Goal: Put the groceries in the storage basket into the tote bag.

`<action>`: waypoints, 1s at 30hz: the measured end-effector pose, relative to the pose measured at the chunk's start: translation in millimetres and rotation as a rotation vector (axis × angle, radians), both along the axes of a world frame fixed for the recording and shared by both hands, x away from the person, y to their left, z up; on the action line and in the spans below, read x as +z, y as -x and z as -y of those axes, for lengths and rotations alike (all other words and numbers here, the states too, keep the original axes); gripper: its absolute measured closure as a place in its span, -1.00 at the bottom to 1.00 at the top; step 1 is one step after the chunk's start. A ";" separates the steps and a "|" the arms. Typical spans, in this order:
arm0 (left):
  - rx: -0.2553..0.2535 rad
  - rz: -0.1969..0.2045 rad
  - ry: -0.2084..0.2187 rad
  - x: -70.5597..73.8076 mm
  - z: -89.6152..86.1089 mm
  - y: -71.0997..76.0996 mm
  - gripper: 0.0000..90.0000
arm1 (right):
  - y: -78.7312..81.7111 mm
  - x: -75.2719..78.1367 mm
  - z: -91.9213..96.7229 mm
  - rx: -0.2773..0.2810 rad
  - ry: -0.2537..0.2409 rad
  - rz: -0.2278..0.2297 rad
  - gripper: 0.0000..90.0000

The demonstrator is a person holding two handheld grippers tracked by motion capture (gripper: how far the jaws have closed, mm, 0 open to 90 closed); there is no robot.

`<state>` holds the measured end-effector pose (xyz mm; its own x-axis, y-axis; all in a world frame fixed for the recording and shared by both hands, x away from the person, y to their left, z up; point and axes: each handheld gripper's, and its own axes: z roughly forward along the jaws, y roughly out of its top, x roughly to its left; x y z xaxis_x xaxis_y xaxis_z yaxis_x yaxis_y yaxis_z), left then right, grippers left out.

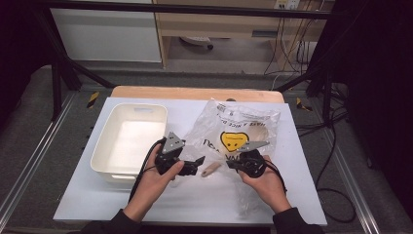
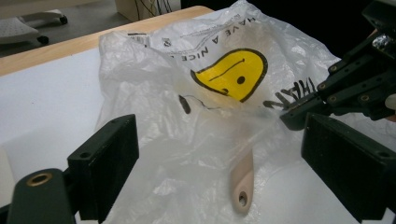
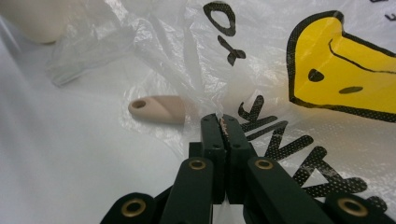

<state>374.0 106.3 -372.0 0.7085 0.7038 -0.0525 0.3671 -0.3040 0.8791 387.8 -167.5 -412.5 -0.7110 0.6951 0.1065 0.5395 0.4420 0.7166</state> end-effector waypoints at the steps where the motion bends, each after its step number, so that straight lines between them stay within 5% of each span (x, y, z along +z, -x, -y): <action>1: 0.003 0.003 -0.003 0.8 -0.8 -0.1 -0.75 | 0.1 -0.8 1.0 0.006 0.004 0.001 1.00; 15: 0.041 0.001 0.002 0.1 -2.0 -9.7 -0.74 | 9.9 -11.0 10.1 0.007 0.021 -0.029 1.00; 30: 0.170 -0.003 -0.051 -10.7 9.8 -35.9 -0.71 | 10.0 -9.7 11.5 -0.004 0.011 -0.009 0.90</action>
<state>409.9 96.5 -382.7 0.5790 0.8151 -0.0157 0.4200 -0.2818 0.8627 377.8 -179.0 -422.2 -0.7074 0.6989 0.1054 0.5477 0.4477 0.7068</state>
